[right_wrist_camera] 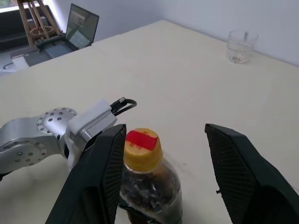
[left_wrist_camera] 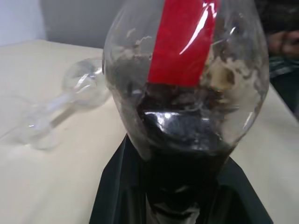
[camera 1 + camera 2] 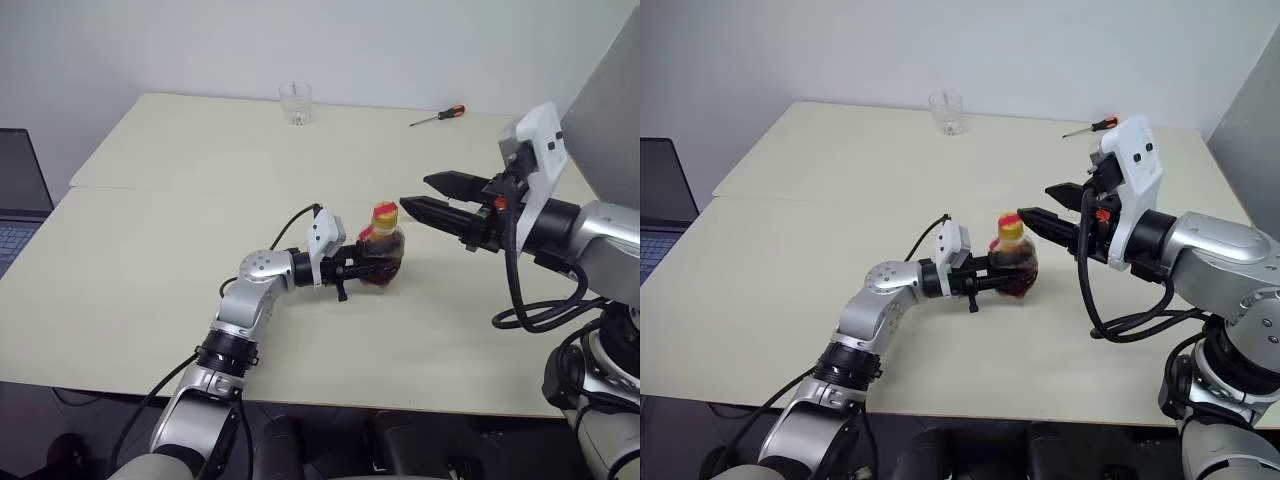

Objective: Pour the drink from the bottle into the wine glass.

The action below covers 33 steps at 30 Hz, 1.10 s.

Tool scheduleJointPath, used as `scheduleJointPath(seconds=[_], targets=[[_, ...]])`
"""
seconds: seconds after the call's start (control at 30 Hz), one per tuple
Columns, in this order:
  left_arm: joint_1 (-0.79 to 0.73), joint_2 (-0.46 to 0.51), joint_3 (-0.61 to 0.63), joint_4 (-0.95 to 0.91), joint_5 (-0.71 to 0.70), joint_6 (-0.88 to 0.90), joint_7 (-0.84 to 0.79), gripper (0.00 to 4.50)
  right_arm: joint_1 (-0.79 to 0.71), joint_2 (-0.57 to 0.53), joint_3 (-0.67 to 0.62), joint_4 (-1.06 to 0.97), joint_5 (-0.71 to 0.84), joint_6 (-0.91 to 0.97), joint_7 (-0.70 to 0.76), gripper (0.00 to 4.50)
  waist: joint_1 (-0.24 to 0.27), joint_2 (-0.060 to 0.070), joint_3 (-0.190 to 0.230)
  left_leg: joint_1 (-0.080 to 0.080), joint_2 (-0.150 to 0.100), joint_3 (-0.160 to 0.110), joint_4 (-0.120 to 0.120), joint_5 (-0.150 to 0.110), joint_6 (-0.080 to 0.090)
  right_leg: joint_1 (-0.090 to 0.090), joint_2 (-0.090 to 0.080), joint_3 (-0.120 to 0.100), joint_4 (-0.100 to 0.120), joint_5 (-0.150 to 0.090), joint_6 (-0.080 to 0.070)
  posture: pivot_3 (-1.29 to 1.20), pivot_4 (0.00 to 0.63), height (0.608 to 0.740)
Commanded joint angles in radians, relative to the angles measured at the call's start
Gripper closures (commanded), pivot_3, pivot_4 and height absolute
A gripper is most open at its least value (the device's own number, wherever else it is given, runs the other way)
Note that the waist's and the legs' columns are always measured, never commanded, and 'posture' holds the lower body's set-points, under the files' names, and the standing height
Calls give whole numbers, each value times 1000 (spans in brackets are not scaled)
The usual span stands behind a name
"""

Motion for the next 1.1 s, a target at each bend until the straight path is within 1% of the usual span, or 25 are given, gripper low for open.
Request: scheduleJointPath(seconds=[0.03,0.27,0.4,0.53,0.77,0.97,1.03,1.1], targets=[[-13,8,-19,-66,-22,4,-36,3688,11,-10,19,-30,90,9,-76,1629,0,0,0,0,0,0,0,0,0,0,0,0,0,0,1,0,150,740],[-30,19,-23,-32,6,-18,-34,3753,43,-10,32,-20,209,4,-219,1629,0,0,0,0,0,-1,0,0,0,0,0,0,0,-2,3,0,150,740],[-35,21,-25,-19,21,-36,-30,3754,65,-19,64,-3,282,-46,-304,1629,0,0,0,0,0,-1,0,0,0,0,0,0,0,-2,3,0,150,740],[-35,19,-23,-12,24,-46,-27,3755,99,-42,123,13,358,-117,-400,1629,0,0,0,0,0,-1,0,0,0,0,0,0,0,-2,3,0,150,740],[-33,18,-20,-9,25,-52,-18,3759,120,-166,225,46,519,-282,-546,1629,0,0,0,0,0,0,0,0,0,0,0,1,0,-2,3,0,150,740],[-31,17,-22,-5,26,-58,-10,3761,118,-273,310,58,607,-404,-605,1629,0,0,0,0,0,-1,0,0,0,0,0,1,-1,-2,3,0,150,740],[-29,17,-22,-6,26,-58,-9,3761,116,-291,339,60,621,-437,-616,2011,0,0,0,0,0,-1,0,0,0,0,0,1,-1,-2,3,0,150,740],[-28,17,-22,-4,26,-60,-8,3761,110,-292,371,71,614,-464,-623,2588,0,0,0,0,0,-1,0,0,1,0,0,1,-1,-2,3,0,150,740]])
